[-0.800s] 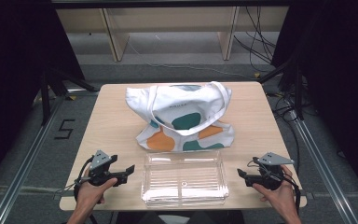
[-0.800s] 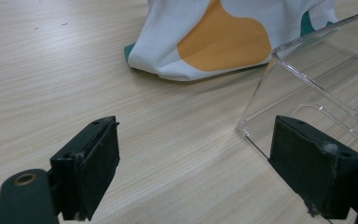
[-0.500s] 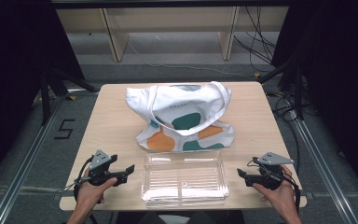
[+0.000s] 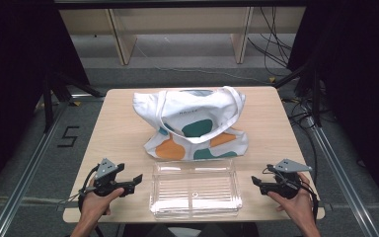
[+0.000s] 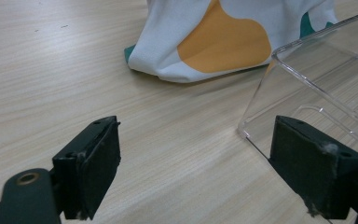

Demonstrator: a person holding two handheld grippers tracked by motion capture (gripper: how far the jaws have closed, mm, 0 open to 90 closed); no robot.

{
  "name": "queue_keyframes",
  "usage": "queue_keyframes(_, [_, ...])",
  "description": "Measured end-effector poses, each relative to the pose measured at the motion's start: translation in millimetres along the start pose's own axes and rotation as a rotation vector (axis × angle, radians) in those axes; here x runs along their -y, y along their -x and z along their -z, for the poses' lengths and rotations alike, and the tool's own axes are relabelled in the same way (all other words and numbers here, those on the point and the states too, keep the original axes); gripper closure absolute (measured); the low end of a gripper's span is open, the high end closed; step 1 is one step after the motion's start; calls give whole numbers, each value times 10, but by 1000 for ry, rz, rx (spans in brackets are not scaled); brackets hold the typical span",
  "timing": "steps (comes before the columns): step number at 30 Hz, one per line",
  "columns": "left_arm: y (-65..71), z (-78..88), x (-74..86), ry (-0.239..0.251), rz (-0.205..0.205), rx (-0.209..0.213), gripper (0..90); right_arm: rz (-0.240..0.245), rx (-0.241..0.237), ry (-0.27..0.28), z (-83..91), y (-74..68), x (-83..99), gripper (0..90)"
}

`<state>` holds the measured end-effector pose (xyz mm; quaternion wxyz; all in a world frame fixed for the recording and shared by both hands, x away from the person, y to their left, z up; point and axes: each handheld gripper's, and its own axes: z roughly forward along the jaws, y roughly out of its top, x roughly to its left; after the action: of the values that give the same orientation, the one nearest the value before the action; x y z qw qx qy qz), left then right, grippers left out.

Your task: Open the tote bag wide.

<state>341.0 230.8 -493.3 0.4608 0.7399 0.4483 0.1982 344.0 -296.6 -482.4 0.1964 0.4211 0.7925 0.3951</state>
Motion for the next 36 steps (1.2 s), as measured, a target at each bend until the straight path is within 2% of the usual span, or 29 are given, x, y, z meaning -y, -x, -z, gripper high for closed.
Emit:
queue_keyframes(2, [1,1,1,0,0,0,156,-11,-9,5,3,5,-11,245])
queue_keyframes(3, [0,2,3,1,1,-1,156,-29,3,0,9,-12,-16,245])
queue_keyframes(4, [-5,-3,8,2,14,0,157,-28,11,-15,41,-11,-53,247])
queue_keyframes(5, [-7,-3,11,2,22,0,156,9,16,11,37,21,-67,248])
queue_keyframes(6, [-16,2,10,-1,13,-2,157,6,12,14,58,24,-83,248])
queue_keyframes(7, [-18,1,9,-2,13,-3,157,-16,25,19,88,11,-109,250])
queue_keyframes(9, [-20,0,6,0,12,-3,157,-28,17,13,104,10,-128,253])
queue_keyframes(10, [-17,-2,4,3,10,-2,157,21,28,49,131,48,-201,278])
queue_keyframes(12, [-17,-5,6,2,8,0,157,29,28,42,162,32,-272,305])
queue_keyframes(13, [-18,-5,5,1,7,-1,157,67,26,49,173,62,-326,305])
queue_keyframes(14, [-18,-5,5,1,7,-1,157,67,26,49,173,62,-326,305])
queue_keyframes(15, [-21,-5,6,1,7,-1,157,44,28,58,187,43,-376,307])
queue_keyframes(16, [-22,-1,9,4,10,-5,158,42,8,60,219,45,-500,325])
queue_keyframes(17, [-22,-1,9,4,10,-5,159,47,19,94,213,42,-561,328])
queue_keyframes(18, [-28,-1,8,8,9,-4,159,47,19,94,213,42,-561,328])
queue_keyframes(19, [-33,-1,7,13,20,-8,162,52,3,96,227,44,-715,337])
queue_keyframes(21, [-35,1,10,12,19,-7,162,65,-4,104,231,56,-769,344])
queue_keyframes(23, [-36,-2,11,9,17,-6,161,65,-19,125,263,41,-949,352])
queue_keyframes(25, [-32,-7,10,9,18,-5,162,106,-5,121,318,12,-1179,352])
queue_keyframes(26, [-33,-9,12,7,16,1,162,129,8,146,319,14,-1243,355])
queue_keyframes(27, [-34,-7,11,7,14,1,162,121,7,154,331,-6,-1323,362])
queue_keyframes(28, [-34,-7,11,7,14,1,162,121,7,154,331,-6,-1323,362])
queue_keyframes(29, [-32,-2,7,13,20,-9,163,124,-9,171,348,6,-1481,373])
queue_keyframes(31, [-38,2,9,11,19,-9,164,103,-25,159,345,-6,-1610,379])
queue_keyframes(33, [-38,-9,12,12,25,-5,164,156,-1,164,312,21,-1724,382])
queue_keyframes(36, [-35,-13,13,10,22,-1,164,167,-13,139,293,35,-1809,392])
